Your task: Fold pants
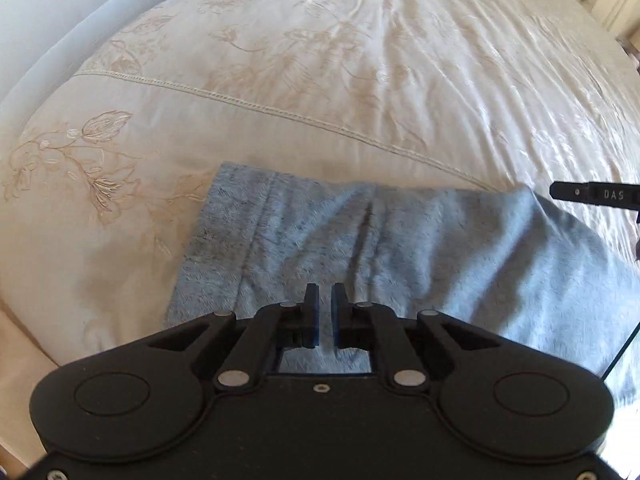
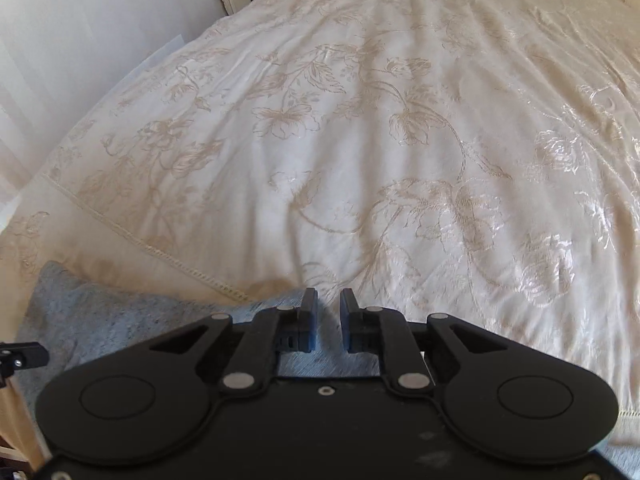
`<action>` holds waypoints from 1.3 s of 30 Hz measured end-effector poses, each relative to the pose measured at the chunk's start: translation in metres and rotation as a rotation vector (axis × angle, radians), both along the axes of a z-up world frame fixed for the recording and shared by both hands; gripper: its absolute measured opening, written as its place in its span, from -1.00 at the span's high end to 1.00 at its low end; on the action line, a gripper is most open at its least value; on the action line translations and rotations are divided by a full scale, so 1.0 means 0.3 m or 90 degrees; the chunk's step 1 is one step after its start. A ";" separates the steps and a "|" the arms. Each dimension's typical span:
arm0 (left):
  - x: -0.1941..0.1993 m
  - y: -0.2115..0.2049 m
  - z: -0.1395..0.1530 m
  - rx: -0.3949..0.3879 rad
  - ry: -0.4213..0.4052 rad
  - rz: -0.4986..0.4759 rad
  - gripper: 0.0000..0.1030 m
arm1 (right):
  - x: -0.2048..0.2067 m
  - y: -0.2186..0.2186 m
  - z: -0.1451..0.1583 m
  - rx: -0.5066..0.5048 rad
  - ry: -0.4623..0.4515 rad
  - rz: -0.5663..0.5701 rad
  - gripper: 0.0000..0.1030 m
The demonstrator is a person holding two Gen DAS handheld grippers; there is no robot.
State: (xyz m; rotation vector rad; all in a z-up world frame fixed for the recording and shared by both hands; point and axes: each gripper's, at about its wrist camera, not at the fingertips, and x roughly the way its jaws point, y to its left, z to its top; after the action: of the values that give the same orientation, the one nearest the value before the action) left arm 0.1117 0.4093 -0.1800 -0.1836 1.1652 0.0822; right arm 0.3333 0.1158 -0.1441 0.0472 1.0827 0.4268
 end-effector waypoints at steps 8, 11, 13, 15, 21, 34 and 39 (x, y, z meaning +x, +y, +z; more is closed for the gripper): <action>-0.076 -0.026 -0.117 0.000 0.130 -0.042 0.70 | -0.373 -0.053 -0.110 -0.028 0.154 0.004 0.70; -0.043 -0.045 -0.062 0.011 0.103 -0.036 0.70 | -0.403 -0.092 -0.094 -0.013 0.173 -0.018 0.75; -0.009 -0.074 -0.024 0.004 0.074 -0.042 0.70 | -0.368 -0.122 -0.058 -0.013 0.138 -0.040 0.74; 0.037 -0.116 -0.006 -0.010 0.065 -0.053 0.70 | -0.294 -0.158 -0.017 -0.012 0.084 -0.070 0.66; 0.154 -0.245 0.022 -0.018 0.047 -0.115 0.70 | -0.027 -0.221 0.014 -0.028 -0.012 -0.039 0.41; 0.404 -0.451 0.085 -0.083 0.023 -0.155 0.62 | -0.086 -0.212 -0.017 -0.028 0.001 0.203 0.94; 0.498 -0.550 0.083 -0.085 0.025 -0.191 0.58 | -0.212 -0.170 -0.001 -0.065 -0.044 0.220 0.94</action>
State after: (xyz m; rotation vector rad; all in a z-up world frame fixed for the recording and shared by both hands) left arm 0.2610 0.2443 -0.1550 -0.1231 1.2269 -0.2584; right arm 0.2696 0.0649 -0.1445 -0.2469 1.0443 0.6769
